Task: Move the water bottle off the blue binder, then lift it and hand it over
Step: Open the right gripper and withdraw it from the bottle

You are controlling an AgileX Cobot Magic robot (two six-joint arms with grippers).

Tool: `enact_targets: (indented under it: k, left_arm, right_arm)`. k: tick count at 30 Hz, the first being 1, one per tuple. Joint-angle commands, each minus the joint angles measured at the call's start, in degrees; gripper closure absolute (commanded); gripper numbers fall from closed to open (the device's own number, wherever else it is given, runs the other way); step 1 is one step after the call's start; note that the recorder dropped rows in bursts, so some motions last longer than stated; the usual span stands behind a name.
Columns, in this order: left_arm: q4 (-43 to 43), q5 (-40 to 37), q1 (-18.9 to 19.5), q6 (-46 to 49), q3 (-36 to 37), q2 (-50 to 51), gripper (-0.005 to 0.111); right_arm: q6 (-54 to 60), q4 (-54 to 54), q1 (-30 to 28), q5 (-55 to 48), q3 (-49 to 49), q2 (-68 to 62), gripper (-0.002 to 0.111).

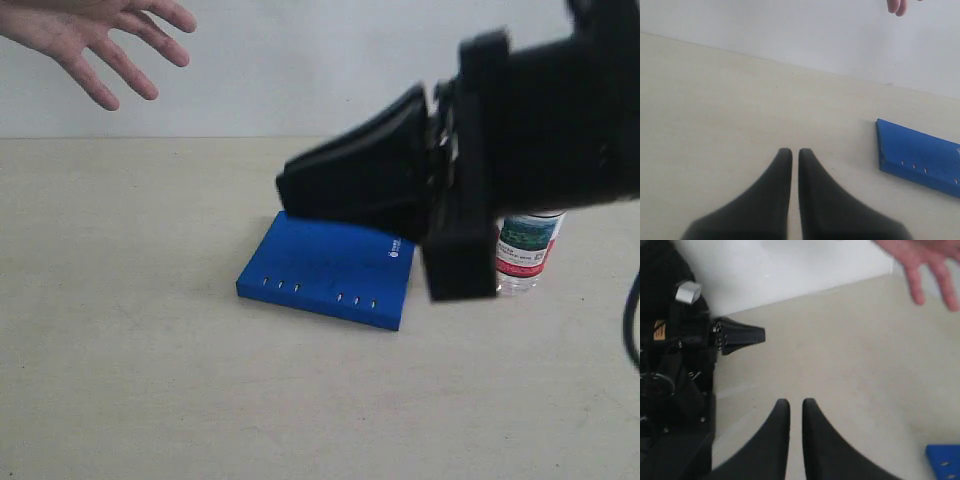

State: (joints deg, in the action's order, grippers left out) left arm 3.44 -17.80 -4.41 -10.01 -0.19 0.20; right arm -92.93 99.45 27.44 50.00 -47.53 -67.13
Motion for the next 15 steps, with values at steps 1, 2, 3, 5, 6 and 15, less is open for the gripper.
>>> enact_targets:
  k: [1,2,3,5,6,15]
  left_arm:
    - [0.58,0.24,-0.20,-0.24,0.19,-0.20,0.102]
    - [0.58,0.24,-0.20,-0.24,0.19,-0.20,0.102]
    - [0.58,0.24,-0.20,-0.24,0.19,-0.20,0.102]
    - [0.58,0.24,-0.20,-0.24,0.19,-0.20,0.102]
    - [0.58,0.24,-0.20,-0.24,0.19,-0.20,0.102]
    - [-9.94,0.25,-0.20,13.55,0.19,-0.20,0.102]
  right_arm:
    - [0.07,0.49,4.98,-1.76,3.26,-5.10,0.101]
    - [0.53,0.49,5.63,-2.08,3.26,-5.76,0.101]
    - [1.36,0.49,6.01,-3.09,3.26,-6.37,0.101]
    - [2.69,0.49,6.81,-6.64,3.26,-7.27,0.101]
    - [3.27,0.49,7.10,-9.12,3.26,-7.68,0.101]
    - [5.82,0.49,7.25,-10.64,3.26,-8.93,0.101]
